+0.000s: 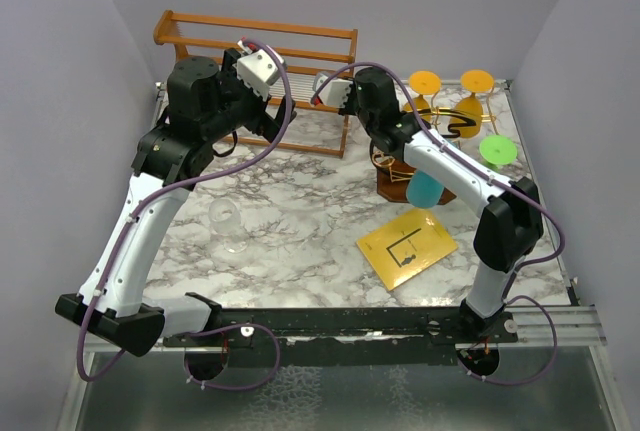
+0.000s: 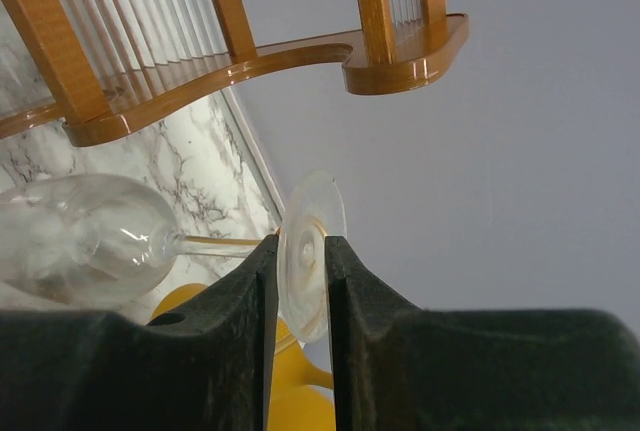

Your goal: Place the wine glass upside down on the wine glass rack

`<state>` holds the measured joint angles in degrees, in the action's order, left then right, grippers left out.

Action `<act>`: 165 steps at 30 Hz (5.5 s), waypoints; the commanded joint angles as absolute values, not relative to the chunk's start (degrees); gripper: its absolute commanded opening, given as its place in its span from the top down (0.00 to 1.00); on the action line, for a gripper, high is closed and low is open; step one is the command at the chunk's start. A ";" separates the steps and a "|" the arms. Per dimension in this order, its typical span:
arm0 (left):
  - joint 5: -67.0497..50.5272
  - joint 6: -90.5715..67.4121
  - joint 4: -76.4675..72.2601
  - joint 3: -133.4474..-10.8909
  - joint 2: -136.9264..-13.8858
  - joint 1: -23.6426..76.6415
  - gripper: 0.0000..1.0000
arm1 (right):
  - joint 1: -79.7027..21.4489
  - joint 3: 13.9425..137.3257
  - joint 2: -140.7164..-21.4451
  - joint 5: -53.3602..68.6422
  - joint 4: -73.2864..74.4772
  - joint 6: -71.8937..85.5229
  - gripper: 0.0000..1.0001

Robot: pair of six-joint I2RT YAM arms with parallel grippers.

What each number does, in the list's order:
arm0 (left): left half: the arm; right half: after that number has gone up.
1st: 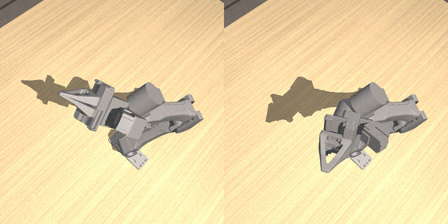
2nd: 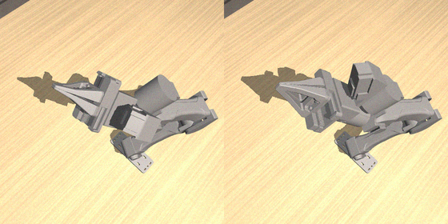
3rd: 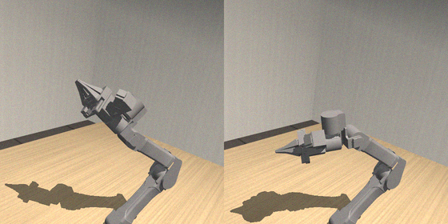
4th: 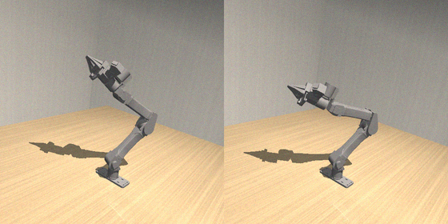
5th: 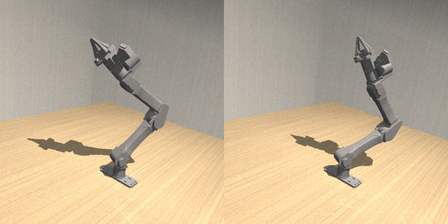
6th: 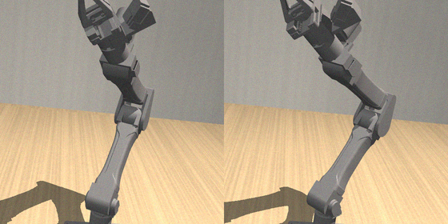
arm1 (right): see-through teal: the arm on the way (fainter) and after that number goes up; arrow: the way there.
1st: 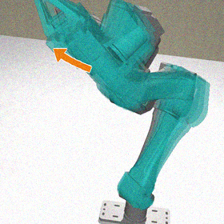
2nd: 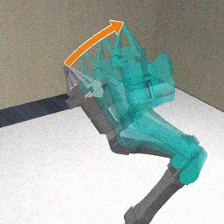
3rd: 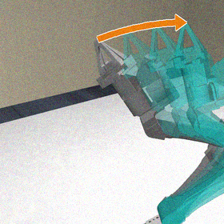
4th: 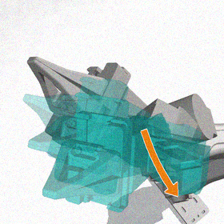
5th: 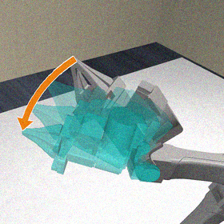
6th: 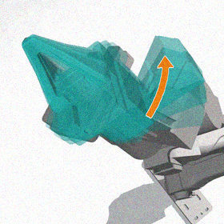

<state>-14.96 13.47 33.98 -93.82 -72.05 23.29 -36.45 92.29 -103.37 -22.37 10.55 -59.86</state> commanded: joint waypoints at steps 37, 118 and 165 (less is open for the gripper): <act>-11.93 16.85 40.88 -86.33 -66.44 14.69 0.01 | -38.57 96.06 -89.45 2.34 25.20 -34.10 0.46; -30.67 15.87 46.00 -107.71 -78.85 17.67 1.00 | -34.19 82.90 -73.21 23.37 17.86 -9.91 0.38; -37.82 -5.86 20.92 -97.99 -74.50 17.70 1.00 | -24.08 80.52 -77.49 25.85 8.95 20.87 0.79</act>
